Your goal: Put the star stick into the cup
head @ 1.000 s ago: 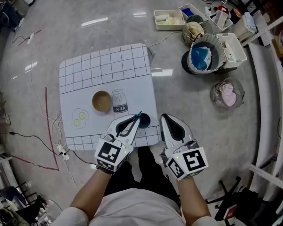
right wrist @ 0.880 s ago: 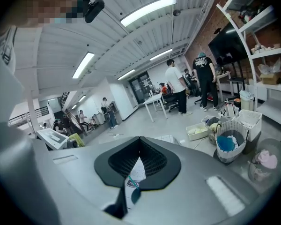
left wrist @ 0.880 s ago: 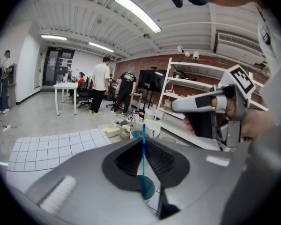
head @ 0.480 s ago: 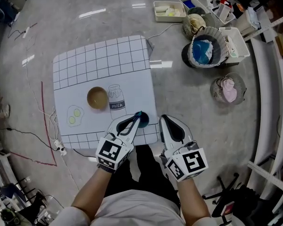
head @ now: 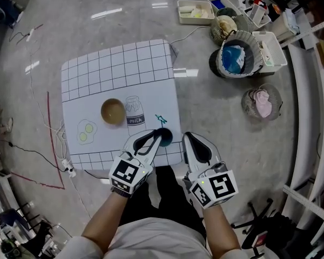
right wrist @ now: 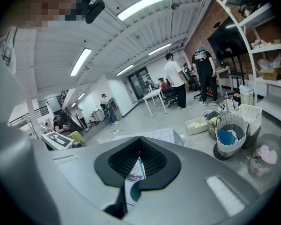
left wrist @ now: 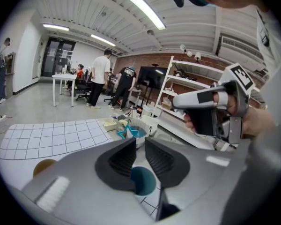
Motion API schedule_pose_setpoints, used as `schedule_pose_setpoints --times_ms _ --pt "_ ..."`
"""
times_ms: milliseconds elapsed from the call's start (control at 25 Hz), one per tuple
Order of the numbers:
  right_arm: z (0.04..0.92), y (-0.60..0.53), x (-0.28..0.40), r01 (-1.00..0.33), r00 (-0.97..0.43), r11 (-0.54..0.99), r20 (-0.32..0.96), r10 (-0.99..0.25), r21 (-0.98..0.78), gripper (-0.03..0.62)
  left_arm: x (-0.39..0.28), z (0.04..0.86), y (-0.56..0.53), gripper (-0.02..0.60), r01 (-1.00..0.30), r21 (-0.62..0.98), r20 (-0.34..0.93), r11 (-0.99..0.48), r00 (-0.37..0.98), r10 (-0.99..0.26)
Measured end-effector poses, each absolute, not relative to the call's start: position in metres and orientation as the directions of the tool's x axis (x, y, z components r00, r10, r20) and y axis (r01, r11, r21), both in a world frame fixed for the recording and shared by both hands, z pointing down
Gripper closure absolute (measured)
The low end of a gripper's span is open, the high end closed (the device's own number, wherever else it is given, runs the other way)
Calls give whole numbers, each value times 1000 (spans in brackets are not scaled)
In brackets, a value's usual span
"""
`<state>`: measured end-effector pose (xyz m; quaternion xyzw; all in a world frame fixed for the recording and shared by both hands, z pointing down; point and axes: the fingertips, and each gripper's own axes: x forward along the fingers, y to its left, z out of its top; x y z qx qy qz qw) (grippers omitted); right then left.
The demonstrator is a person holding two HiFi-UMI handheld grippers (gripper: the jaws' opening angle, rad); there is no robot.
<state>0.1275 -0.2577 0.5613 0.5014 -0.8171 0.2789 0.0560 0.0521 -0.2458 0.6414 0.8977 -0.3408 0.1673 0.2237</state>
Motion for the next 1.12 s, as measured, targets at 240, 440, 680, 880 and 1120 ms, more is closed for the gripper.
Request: schedule_pose_setpoints --times_ms 240,440,680,880,1120 --pt "555 -257 123 -854 -487 342 368 -792 -393 581 46 635 -247 558 -695 282 449 -661 705 -549" --pt "549 -254 120 -858 -481 343 366 -797 -382 581 42 627 -247 558 -698 275 442 -662 703 -557" --pt "537 -248 117 -866 -469 342 354 -809 -366 580 37 613 -245 560 -700 264 425 -664 702 -571" --pt "527 -241 114 -870 -459 338 342 -820 -358 582 34 599 -240 558 -694 252 414 -674 707 -573" --pt "516 -229 111 -878 -441 327 324 -837 -350 580 29 584 -234 560 -691 239 402 -682 710 -578"
